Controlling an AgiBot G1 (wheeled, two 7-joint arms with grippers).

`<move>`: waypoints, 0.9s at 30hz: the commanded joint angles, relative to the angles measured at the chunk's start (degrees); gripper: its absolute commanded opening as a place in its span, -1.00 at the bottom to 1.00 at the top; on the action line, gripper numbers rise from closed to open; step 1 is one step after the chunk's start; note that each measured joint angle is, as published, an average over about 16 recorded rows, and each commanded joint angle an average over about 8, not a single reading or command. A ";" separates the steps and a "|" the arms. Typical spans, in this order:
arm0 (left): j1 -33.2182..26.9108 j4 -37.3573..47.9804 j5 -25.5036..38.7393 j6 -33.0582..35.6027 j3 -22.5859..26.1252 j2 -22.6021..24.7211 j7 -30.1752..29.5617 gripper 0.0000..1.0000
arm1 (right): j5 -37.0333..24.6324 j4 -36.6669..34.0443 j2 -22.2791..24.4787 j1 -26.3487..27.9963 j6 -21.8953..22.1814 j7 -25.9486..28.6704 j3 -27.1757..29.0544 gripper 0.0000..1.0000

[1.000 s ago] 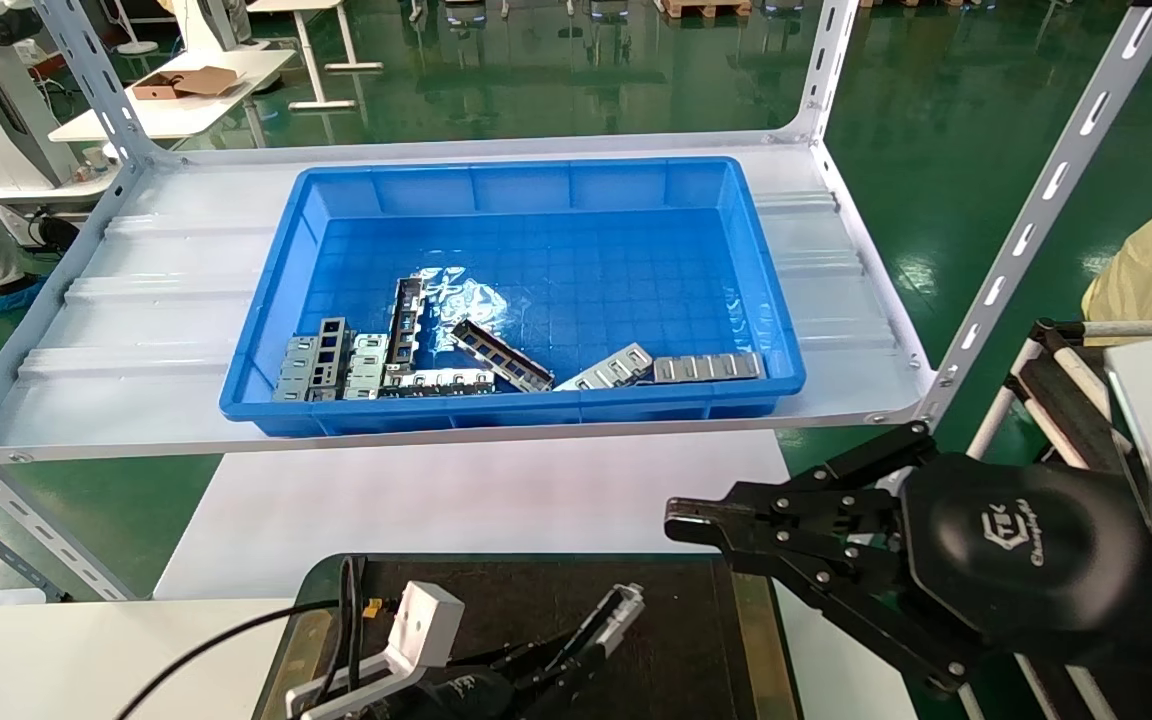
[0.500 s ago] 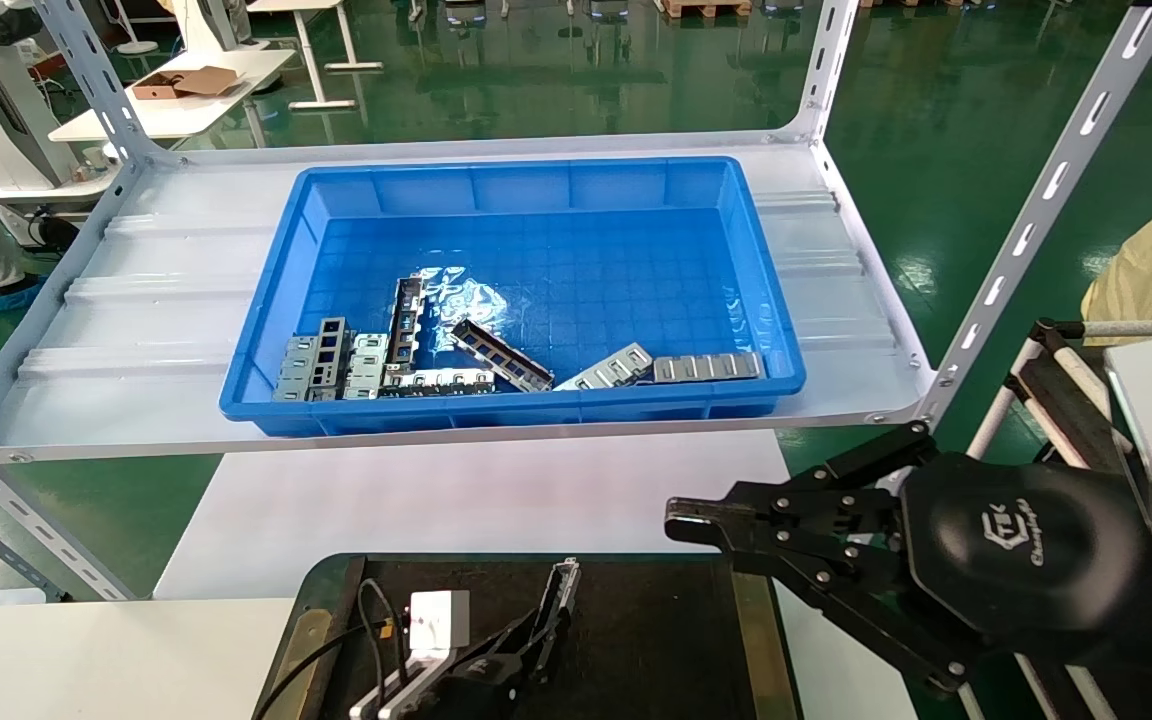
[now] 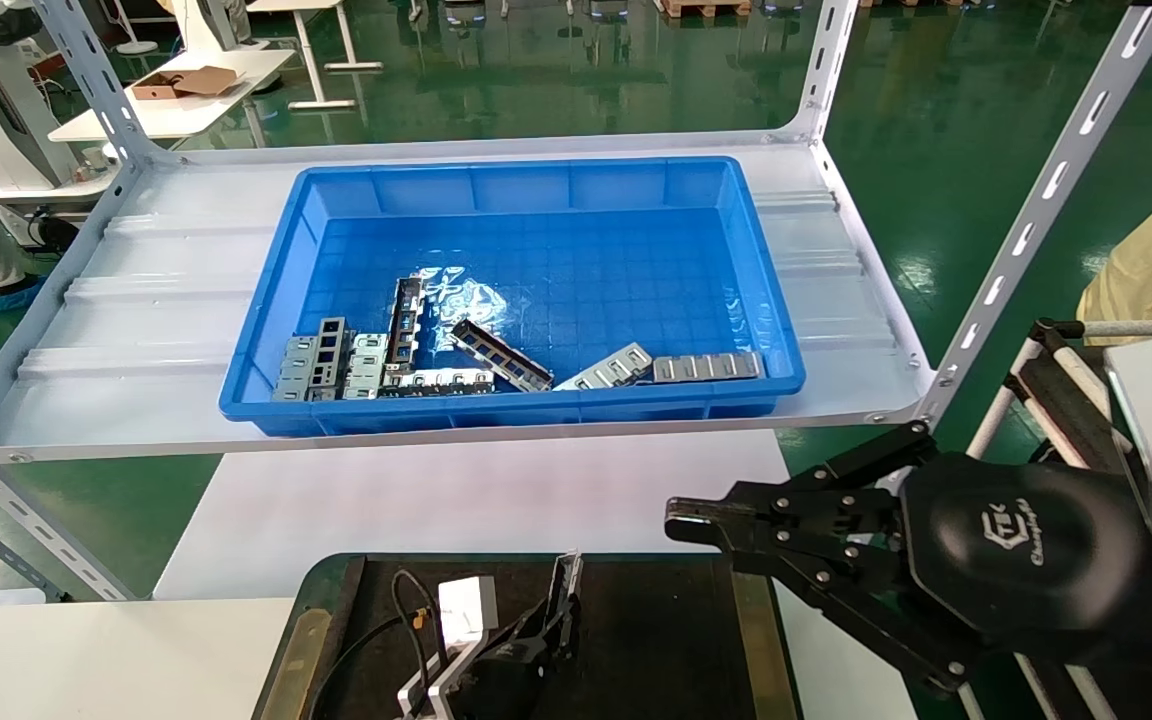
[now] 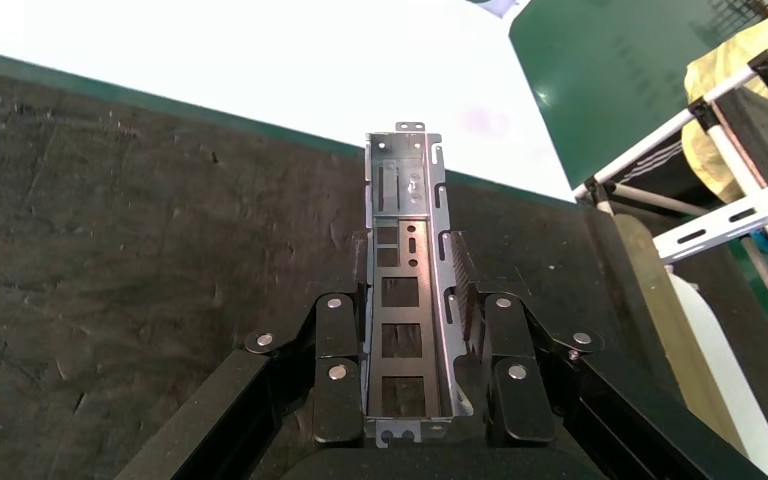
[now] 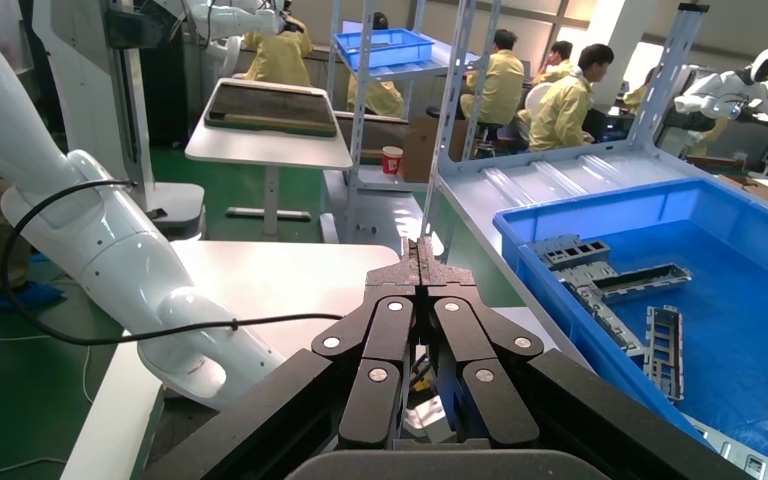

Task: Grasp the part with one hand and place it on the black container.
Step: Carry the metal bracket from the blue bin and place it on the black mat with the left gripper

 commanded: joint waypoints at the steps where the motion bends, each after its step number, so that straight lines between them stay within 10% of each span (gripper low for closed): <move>1: -0.12 0.79 -0.23 -0.28 0.09 0.63 -0.03 -1.00 | 0.00 0.00 0.00 0.00 0.00 0.00 0.00 -1.00; 13: 0.48 4.46 1.74 1.05 -1.31 2.26 -1.43 -0.95 | 0.00 0.00 0.00 0.00 0.00 0.00 0.00 -0.85; 21: 0.88 6.09 2.62 1.59 -2.11 3.16 -2.33 0.74 | 0.00 0.00 0.00 0.00 0.00 0.00 0.00 0.92; 27: 1.04 6.63 2.84 1.31 -2.42 3.77 -2.79 1.00 | 0.00 0.00 0.00 0.00 0.00 0.00 -0.01 1.00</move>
